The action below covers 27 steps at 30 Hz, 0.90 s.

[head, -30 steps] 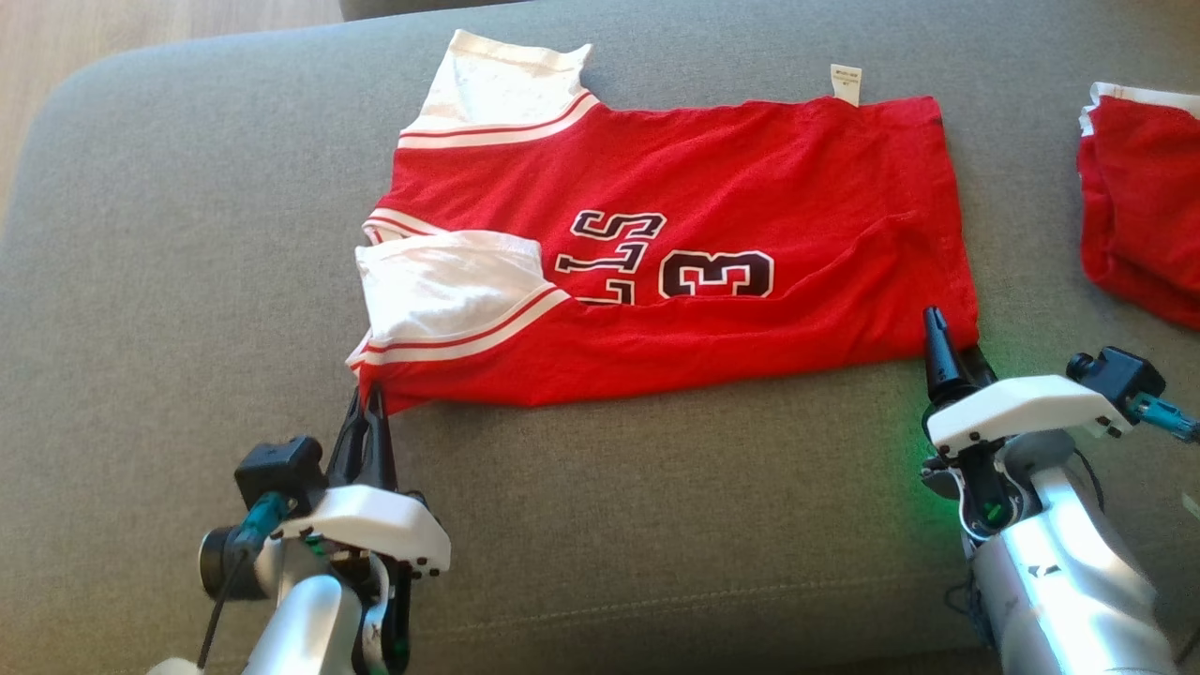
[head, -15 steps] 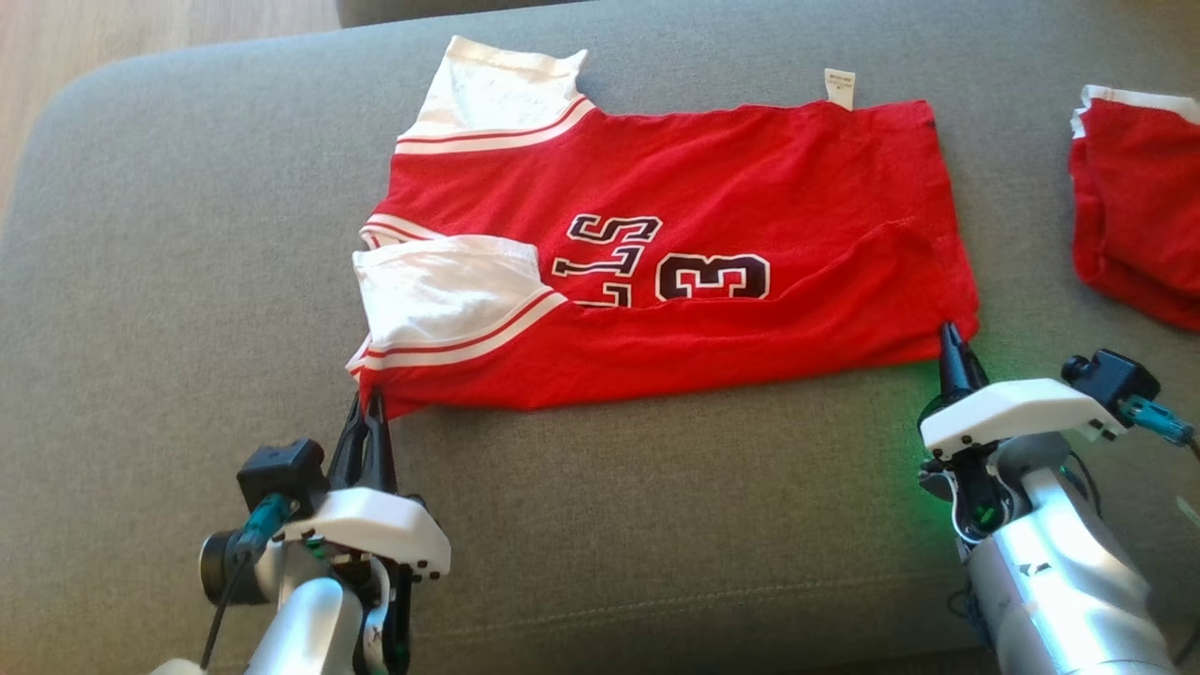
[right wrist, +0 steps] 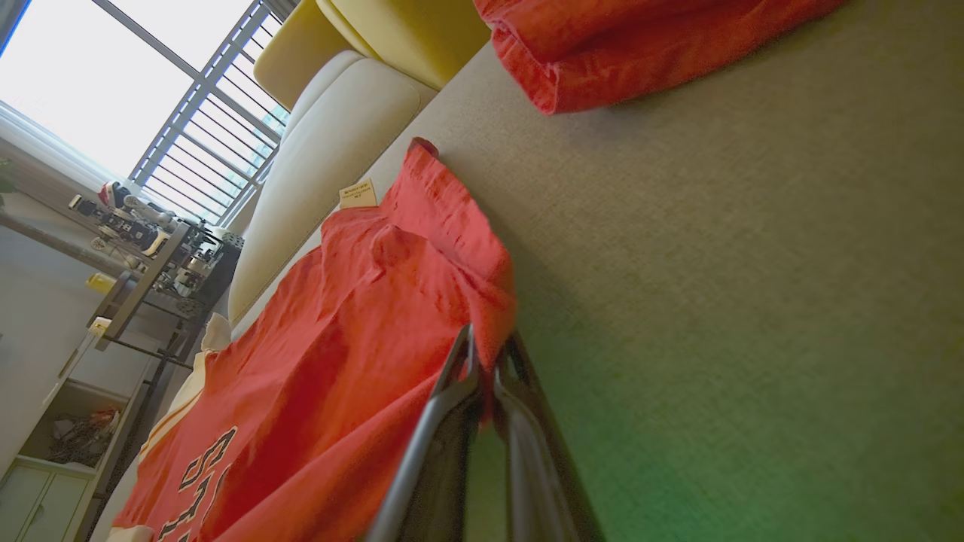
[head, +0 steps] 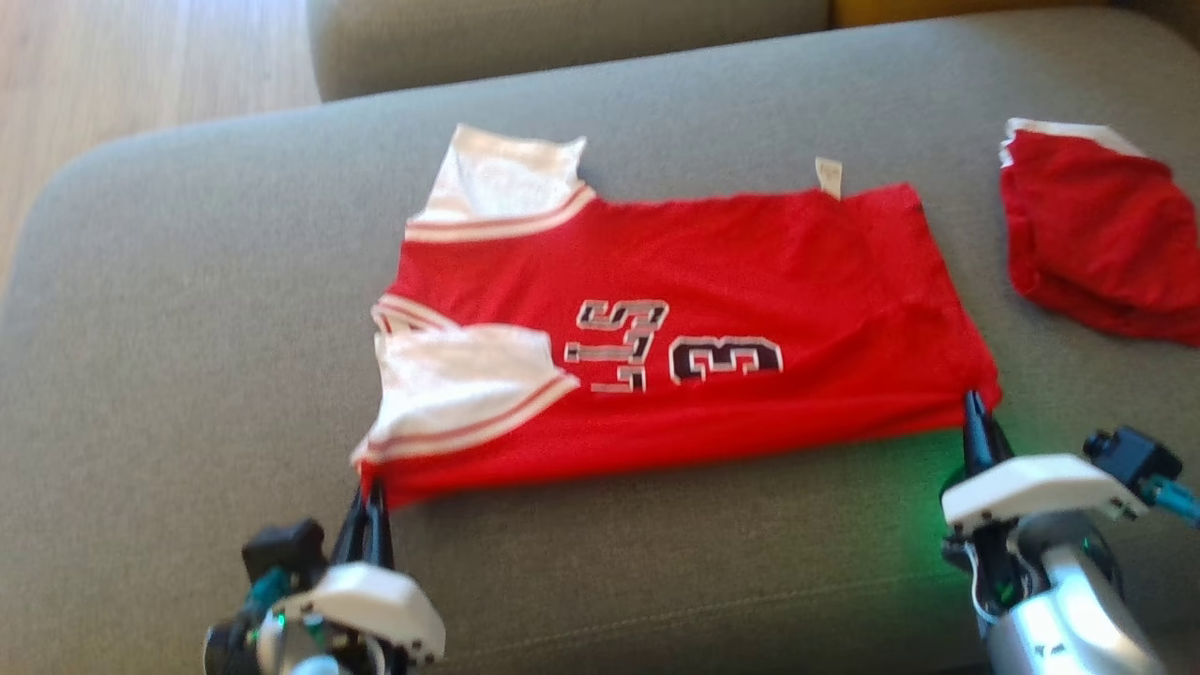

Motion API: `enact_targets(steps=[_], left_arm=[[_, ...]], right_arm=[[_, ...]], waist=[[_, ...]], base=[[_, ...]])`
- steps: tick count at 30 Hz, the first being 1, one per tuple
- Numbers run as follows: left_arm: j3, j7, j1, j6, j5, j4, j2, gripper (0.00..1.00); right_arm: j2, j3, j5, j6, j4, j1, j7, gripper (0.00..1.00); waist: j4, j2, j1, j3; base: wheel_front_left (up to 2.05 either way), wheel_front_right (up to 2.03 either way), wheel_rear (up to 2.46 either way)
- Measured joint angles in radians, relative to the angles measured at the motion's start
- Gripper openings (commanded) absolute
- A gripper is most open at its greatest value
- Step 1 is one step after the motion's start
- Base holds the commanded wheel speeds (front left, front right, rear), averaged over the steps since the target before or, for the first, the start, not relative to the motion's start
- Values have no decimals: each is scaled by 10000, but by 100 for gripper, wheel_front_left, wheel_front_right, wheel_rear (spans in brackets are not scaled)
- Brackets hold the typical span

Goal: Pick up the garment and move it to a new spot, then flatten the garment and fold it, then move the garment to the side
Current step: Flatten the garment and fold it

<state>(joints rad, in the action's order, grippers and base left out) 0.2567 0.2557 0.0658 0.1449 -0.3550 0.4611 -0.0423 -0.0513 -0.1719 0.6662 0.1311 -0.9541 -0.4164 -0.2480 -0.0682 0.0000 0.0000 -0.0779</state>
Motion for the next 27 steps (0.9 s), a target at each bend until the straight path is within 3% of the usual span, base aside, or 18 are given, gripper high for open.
enact_targets(steps=[4, 11, 12, 13, 14, 15, 16, 17, 22, 27], left_arm=[[6, 0, -593, -86, -539, 128, 2, 0], [180, -79, -1575, -86, -556, -33, -23, 0], [192, -84, -1582, -84, -556, -63, -33, 0], [201, -92, -1581, -84, -556, -104, -44, 0], [217, -94, -1580, -84, -554, -144, -54, 1], [234, -125, -1580, -84, -552, -180, -63, 19], [261, -180, -1580, -84, -552, -213, -75, 55], [278, -190, -1580, -71, -539, -230, -94, 100], [228, -178, -1574, 153, -412, -570, -199, 100], [-113, -94, -1375, 295, -146, -1645, -205, 100]], right_arm=[[12, -33, -203, 0, 25, 488, 15, 0], [36, -222, -353, 0, 257, 1221, 341, 0], [52, -328, -428, 0, 255, 1246, 376, 24], [73, -439, -464, 0, 268, 1249, 382, 76], [82, -518, -531, 0, 299, 1248, 383, 100], [88, -583, -594, 0, 339, 1245, 397, 100], [92, -656, -629, 0, 393, 1245, 462, 100], [90, -777, -669, -2, 447, 1244, 466, 100], [75, -1122, -1256, -2, 986, 1233, 460, 100], [71, -823, -2305, -2, 2773, 1230, 345, 100]], waist=[[-128, 0, 0, 379], [-304, 0, 0, 809], [-296, 0, 0, 818], [-286, 0, 0, 820], [-274, 0, 0, 819], [-265, 0, 0, 812], [-255, 0, 0, 803], [-247, 0, 0, 795], [-237, 0, 0, 749], [-236, 0, 0, 639]], base=[[0, 0, 0], [0, 0, 0], [0, 0, 0], [0, 0, 0], [0, 0, 0], [0, 0, 0], [0, 0, 0], [0, 0, 0], [0, 0, 0], [0, 0, 0]])
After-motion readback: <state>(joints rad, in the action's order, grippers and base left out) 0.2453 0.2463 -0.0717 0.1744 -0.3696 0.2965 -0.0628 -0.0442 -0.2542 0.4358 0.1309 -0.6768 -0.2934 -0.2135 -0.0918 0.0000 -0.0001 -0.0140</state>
